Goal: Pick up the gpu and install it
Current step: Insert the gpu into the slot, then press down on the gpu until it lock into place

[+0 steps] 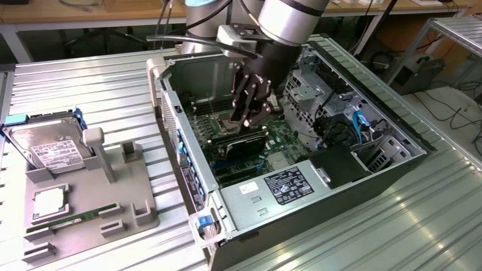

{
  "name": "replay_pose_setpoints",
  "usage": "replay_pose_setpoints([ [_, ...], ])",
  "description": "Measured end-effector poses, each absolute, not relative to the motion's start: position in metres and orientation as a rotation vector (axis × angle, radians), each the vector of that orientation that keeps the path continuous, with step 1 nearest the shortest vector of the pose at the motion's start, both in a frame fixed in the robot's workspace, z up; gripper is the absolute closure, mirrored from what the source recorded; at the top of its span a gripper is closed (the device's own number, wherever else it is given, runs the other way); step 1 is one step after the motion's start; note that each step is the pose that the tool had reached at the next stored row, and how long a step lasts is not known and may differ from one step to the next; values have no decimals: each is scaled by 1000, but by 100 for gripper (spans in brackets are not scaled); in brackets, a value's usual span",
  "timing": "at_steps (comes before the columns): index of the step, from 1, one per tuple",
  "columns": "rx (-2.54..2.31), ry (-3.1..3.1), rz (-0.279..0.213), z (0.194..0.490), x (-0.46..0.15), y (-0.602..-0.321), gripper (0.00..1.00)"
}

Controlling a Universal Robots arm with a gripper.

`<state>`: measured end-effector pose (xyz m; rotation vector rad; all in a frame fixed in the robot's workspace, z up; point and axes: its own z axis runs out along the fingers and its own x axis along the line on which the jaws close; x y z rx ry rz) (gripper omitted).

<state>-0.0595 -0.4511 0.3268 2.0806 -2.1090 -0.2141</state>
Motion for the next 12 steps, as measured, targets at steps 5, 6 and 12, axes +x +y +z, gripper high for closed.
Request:
replay_pose_setpoints([
  [5,2130,-2154,-124,313,-75,-451,89],
  [6,2147,-2160,-97,307,-76,-444,89],
  [12,2165,-2179,-50,279,-89,-445,89],
])
